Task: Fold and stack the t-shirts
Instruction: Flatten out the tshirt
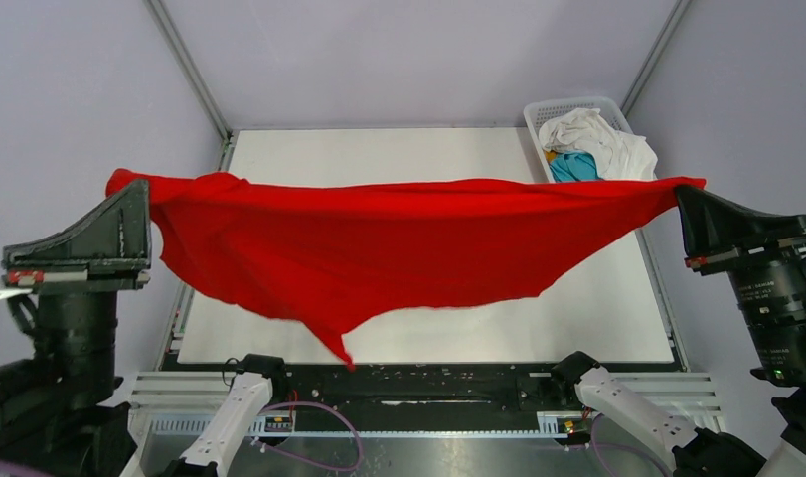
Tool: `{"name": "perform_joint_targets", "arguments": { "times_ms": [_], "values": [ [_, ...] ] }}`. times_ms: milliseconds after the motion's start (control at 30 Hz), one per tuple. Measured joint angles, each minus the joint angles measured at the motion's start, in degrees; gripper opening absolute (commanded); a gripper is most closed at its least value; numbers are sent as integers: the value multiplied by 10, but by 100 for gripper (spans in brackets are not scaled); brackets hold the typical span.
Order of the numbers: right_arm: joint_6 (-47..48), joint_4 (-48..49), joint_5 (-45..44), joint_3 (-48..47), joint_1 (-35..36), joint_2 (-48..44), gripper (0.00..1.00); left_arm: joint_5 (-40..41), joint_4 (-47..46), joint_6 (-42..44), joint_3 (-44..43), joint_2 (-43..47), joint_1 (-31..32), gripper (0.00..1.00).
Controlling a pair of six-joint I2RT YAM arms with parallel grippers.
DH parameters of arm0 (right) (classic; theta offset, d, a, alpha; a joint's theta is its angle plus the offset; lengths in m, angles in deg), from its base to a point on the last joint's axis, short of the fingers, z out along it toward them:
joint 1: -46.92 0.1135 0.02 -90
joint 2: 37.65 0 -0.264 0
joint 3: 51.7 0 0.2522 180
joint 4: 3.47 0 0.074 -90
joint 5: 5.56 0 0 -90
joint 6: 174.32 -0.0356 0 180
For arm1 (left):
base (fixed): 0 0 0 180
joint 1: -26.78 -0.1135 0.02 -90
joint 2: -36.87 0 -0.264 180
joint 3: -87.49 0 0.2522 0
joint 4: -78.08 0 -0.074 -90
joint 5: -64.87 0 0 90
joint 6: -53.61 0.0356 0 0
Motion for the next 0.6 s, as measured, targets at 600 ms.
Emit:
{"name": "perform_joint_targets", "arguments": {
  "times_ms": [600],
  "values": [
    [50,29,-134,123,-1,65,0,29,-40,4,150,-37,0,0]
  ]
}}
